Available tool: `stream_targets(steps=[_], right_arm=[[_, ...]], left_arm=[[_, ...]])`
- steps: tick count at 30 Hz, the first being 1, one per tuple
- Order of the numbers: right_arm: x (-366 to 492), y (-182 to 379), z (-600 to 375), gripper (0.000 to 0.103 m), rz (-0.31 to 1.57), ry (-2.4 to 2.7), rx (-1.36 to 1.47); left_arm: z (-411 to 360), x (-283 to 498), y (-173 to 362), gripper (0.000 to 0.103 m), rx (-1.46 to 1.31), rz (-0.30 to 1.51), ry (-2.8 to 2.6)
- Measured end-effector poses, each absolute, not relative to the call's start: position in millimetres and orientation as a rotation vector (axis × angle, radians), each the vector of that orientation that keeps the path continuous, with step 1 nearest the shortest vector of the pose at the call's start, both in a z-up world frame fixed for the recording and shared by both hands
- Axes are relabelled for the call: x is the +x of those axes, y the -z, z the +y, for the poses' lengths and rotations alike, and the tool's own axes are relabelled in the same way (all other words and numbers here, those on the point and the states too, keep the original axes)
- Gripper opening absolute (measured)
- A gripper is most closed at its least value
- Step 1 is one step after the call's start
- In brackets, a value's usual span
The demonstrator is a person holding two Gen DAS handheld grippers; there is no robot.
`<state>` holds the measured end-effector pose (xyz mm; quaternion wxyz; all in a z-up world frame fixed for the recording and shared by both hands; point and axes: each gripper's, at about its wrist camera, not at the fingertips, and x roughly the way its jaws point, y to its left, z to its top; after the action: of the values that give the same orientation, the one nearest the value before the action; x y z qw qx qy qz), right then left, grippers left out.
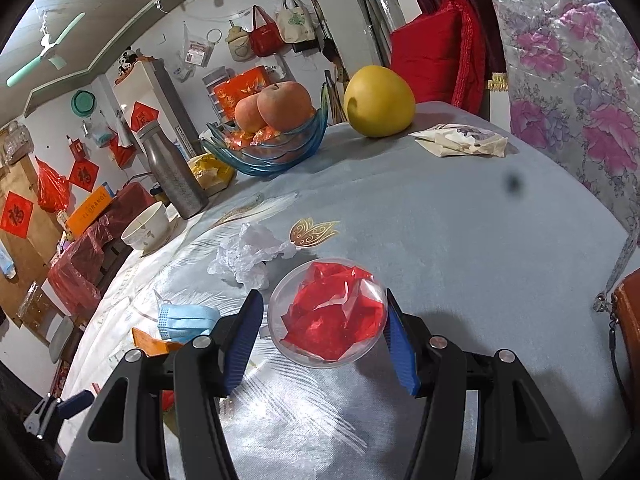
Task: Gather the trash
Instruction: 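Grasp the yellow mesh fruit net with the left tool, then carry the yellow net into the wastebasket and open the left tool while the right tool carries the cup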
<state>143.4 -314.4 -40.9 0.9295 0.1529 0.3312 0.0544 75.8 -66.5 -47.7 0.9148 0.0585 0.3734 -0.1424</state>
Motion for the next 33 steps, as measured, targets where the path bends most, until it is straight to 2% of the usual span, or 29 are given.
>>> stream_targets(steps=[1, 5, 7, 9, 16, 22, 33], right_arm=[[144, 41, -314, 0.059, 0.678, -0.108, 0.313], [145, 41, -315, 0.059, 0.68, -0.099, 0.316], [144, 41, -315, 0.059, 0.674, -0.104, 0.314], [143, 40, -313, 0.059, 0.669, -0.112, 0.311], [122, 33, -307, 0.059, 0.599, -0.166, 0.312], [94, 25, -293, 0.059, 0.583, -0.262, 0.356], [44, -34, -188, 0.059, 0.554, -0.502, 0.292]], left_arm=[[-66, 80, 50, 0.079, 0.107, 0.782, 0.315], [-66, 88, 54, 0.066, 0.077, 0.81, 0.384], [-64, 89, 57, 0.043, 0.049, 0.824, 0.408], [-58, 87, 55, 0.038, 0.017, 0.81, 0.418], [-20, 57, 28, 0.036, -0.057, 0.697, 0.391], [59, 18, -8, 0.036, -0.099, 0.611, 0.267], [193, -49, -37, 0.036, -0.105, 0.566, 0.033]])
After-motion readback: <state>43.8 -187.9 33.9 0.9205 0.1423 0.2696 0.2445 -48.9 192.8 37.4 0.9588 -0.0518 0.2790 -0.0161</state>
